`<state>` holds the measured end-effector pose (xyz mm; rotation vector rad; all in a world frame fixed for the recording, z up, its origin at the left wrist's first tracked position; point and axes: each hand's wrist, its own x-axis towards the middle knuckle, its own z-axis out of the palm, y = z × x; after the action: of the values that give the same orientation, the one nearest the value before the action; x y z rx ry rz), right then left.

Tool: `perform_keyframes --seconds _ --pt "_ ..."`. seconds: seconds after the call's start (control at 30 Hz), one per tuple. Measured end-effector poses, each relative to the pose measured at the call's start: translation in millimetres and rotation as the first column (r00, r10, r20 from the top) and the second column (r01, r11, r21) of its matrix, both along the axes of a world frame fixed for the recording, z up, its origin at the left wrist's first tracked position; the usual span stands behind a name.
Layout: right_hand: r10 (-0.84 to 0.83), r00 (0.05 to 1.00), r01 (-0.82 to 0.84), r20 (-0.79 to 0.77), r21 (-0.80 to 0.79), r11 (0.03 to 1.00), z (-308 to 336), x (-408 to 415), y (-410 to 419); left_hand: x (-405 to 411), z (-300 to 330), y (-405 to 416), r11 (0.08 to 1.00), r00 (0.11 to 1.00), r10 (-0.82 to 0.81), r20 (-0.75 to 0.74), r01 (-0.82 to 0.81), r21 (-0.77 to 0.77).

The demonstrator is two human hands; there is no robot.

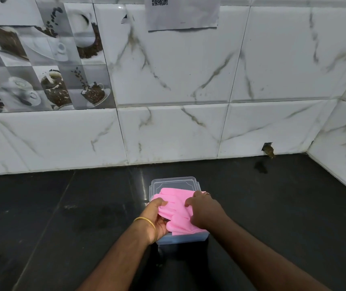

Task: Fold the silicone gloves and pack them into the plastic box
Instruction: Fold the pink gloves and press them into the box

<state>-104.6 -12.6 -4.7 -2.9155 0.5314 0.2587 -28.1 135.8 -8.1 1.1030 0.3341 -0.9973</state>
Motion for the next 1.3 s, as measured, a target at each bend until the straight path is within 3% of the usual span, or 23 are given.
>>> perform_keyframes --seconds 0.13,0.2,0.27,0.3,0.33,0.37,0.43,0.53,0.77,1.3 --pt "0.007 1.000 -0.007 -0.005 -0.042 0.999 -2.8 1.3 0.8 11.1 5.5 14.0 0.964 0.974 -0.214 0.075 0.199 0.176" --pt "0.007 1.000 -0.008 -0.007 -0.056 0.998 -4.0 1.6 1.1 16.0 11.8 21.4 0.846 0.892 -0.423 0.158 0.326 0.422" --pt "0.006 1.000 -0.006 -0.007 -0.062 0.998 -4.5 1.6 1.6 24.3 22.0 28.7 0.603 0.691 -0.665 0.282 0.274 0.749" --pt "0.005 1.000 -0.005 -0.006 -0.058 0.998 -4.7 1.7 1.9 28.1 29.1 31.9 0.438 0.534 -0.792 0.295 0.161 0.884" --pt "0.005 1.000 -0.006 -0.003 -0.052 0.999 -5.1 1.6 2.3 31.3 36.8 34.0 0.277 0.367 -0.894 0.257 0.003 0.961" --pt "0.006 1.000 -0.006 0.002 -0.048 0.999 -5.6 1.4 2.7 33.1 44.6 34.3 0.185 0.231 -0.949 0.215 -0.147 0.972" --pt "0.007 1.000 -0.006 0.016 -0.049 0.999 -6.4 1.0 3.6 33.5 57.4 28.0 0.226 0.043 -0.969 0.242 -0.234 0.946" --pt "0.006 0.999 -0.004 0.035 -0.054 0.999 -6.7 0.8 4.5 26.3 62.0 9.5 0.320 -0.159 -0.940 0.301 -0.110 0.941" --pt "0.021 0.999 -0.018 0.045 -0.057 0.998 -3.2 -0.3 3.6 28.7 47.2 -15.4 0.111 -0.223 -0.969 0.104 -0.018 0.994" --pt "0.049 0.999 -0.049 0.009 -0.038 0.998 0.0 -1.2 0.8 11.8 34.6 -30.4 0.000 -0.294 -0.955 -0.044 -0.148 0.989"
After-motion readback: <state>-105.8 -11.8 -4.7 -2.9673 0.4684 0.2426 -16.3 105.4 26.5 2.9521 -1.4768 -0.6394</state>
